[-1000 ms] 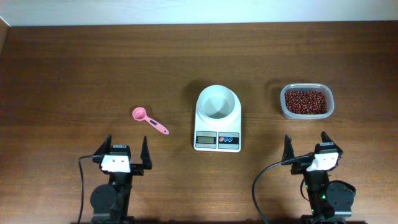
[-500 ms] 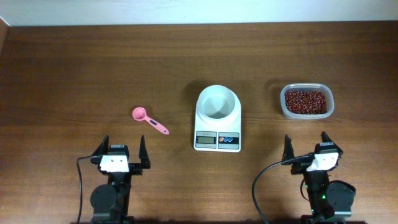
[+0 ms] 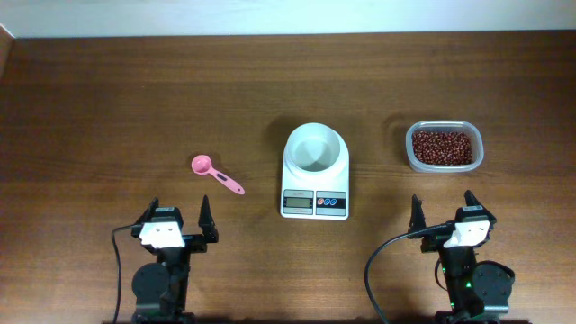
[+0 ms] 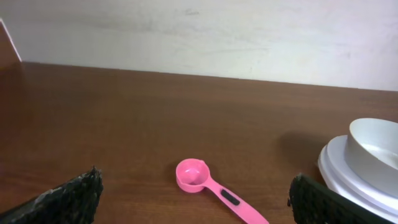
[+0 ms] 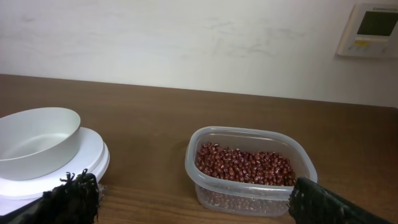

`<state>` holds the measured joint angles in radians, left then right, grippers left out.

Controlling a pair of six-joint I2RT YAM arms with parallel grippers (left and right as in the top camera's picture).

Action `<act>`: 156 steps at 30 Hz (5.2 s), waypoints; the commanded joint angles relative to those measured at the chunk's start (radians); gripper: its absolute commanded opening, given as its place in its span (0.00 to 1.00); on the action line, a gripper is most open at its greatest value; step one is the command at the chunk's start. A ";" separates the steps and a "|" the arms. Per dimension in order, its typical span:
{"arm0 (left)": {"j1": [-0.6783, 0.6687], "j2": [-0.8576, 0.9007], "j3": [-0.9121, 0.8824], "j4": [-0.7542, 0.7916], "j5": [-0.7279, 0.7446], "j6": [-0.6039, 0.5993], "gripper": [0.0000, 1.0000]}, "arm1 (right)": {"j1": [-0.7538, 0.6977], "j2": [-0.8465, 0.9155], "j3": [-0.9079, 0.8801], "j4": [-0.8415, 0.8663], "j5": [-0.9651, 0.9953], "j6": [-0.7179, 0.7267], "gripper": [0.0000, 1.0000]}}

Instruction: Scoop and weigh 50g on scale

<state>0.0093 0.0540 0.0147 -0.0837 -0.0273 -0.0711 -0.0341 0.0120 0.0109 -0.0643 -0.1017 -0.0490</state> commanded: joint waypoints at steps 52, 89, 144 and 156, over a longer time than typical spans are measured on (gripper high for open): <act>0.007 0.704 0.785 -0.642 -0.071 -0.592 0.99 | -0.006 -0.008 -0.005 -0.006 0.012 0.000 0.99; 0.006 1.474 1.224 -0.949 -0.040 -0.633 0.99 | -0.006 -0.008 -0.005 -0.006 0.012 0.000 0.99; 0.006 1.785 1.223 -0.709 -0.043 -0.633 0.73 | -0.006 -0.008 -0.005 -0.006 0.012 0.000 0.99; 0.006 1.815 1.223 -0.663 -0.037 -0.633 0.54 | -0.006 -0.008 -0.005 -0.006 0.012 0.000 0.99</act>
<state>0.0097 1.8511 1.2232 -0.7502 -0.0673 -0.7006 -0.0341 0.0120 0.0109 -0.0662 -0.0940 -0.0494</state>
